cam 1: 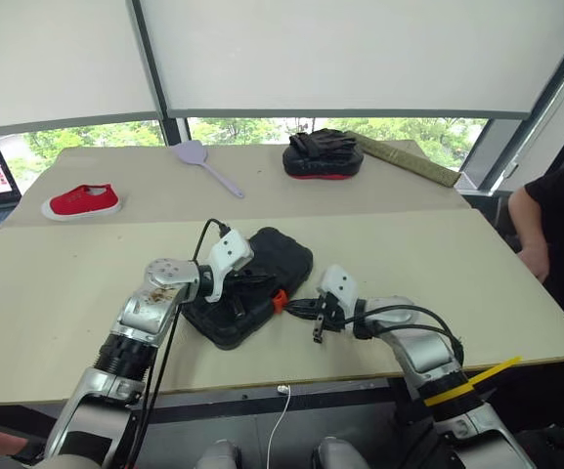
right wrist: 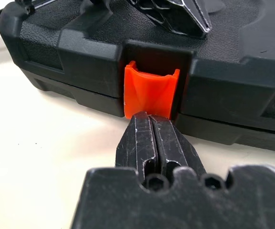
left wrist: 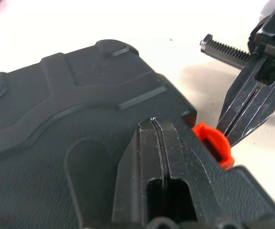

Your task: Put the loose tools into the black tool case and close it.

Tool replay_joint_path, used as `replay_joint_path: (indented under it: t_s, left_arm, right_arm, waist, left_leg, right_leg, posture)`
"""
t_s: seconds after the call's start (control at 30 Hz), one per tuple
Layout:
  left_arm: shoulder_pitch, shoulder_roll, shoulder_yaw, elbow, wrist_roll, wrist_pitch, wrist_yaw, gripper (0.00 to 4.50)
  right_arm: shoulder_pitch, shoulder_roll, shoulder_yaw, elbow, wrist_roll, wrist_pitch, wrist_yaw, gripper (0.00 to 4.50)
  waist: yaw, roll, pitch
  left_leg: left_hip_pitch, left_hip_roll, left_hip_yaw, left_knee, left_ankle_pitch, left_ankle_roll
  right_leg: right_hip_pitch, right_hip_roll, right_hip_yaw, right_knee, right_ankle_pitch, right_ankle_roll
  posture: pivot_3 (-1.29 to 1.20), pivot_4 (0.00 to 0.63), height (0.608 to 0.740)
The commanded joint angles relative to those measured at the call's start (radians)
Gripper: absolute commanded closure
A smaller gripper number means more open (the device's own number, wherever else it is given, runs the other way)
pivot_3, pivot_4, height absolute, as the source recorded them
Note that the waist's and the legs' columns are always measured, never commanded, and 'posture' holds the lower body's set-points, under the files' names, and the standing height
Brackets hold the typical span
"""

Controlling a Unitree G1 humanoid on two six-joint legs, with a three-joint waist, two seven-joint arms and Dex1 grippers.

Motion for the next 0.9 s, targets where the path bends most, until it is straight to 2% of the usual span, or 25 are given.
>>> replay_joint_path:
  t_s: [0.03,0.37,0.63,0.77,0.87,0.9]
  left_arm:
    - [0.052,-0.006,-0.070,0.056,0.036,0.061,-0.002,4.49]
    - [0.056,-0.005,-0.069,0.061,0.048,0.080,0.029,4.49]
    - [0.079,0.007,-0.063,0.043,0.046,0.100,0.047,4.49]
    - [0.107,-0.002,0.004,0.012,-0.011,0.049,0.043,4.49]
    - [0.153,0.013,0.078,-0.041,-0.060,-0.061,0.020,3.74]
    - [0.175,0.026,0.113,-0.066,-0.088,-0.092,-0.002,3.35]
  right_arm:
    - [-0.052,0.046,-0.003,-0.018,0.024,0.009,-0.018,4.50]
    - [-0.072,0.053,0.022,0.000,0.008,0.082,-0.009,4.50]
    - [-0.109,0.080,0.002,0.024,0.013,0.042,-0.029,4.50]
    - [-0.069,0.026,-0.004,-0.038,0.019,0.032,0.012,4.50]
    - [-0.003,-0.016,-0.052,-0.103,0.066,-0.030,0.046,4.50]
    - [0.028,-0.042,-0.072,-0.135,0.089,-0.029,0.066,4.21]
  waist:
    - [-0.003,0.000,0.000]
    - [-0.003,0.000,0.000]
    - [-0.003,0.000,0.000]
    - [-0.004,0.000,0.000]
    - [-0.005,0.001,0.000]
    - [-0.005,0.001,0.001]
  left_leg:
    - [0.000,0.000,0.000,0.000,0.000,0.000]
    - [0.002,0.000,-0.001,-0.004,0.000,0.000]
    - [0.000,0.000,-0.002,-0.004,0.000,0.000]
    - [0.000,0.000,-0.002,-0.005,0.000,0.000]
    - [-0.002,0.000,-0.001,-0.007,0.000,0.000]
    - [-0.002,0.000,-0.001,-0.007,0.001,0.001]
  right_leg:
    - [0.000,0.000,0.000,0.000,0.000,0.000]
    - [0.000,0.002,0.001,0.000,-0.001,-0.001]
    - [-0.001,0.002,0.001,-0.002,-0.001,-0.001]
    - [-0.002,0.002,0.001,-0.002,-0.001,-0.001]
    - [-0.005,0.001,0.001,-0.003,-0.001,-0.001]
    - [-0.005,0.002,0.002,-0.003,0.000,0.001]
  posture:
    - [0.00,0.150,0.740]
    - [0.00,0.150,0.740]
    - [0.00,0.150,0.740]
    - [0.00,0.150,0.740]
    - [0.00,0.150,0.740]
    - [0.00,0.150,0.740]
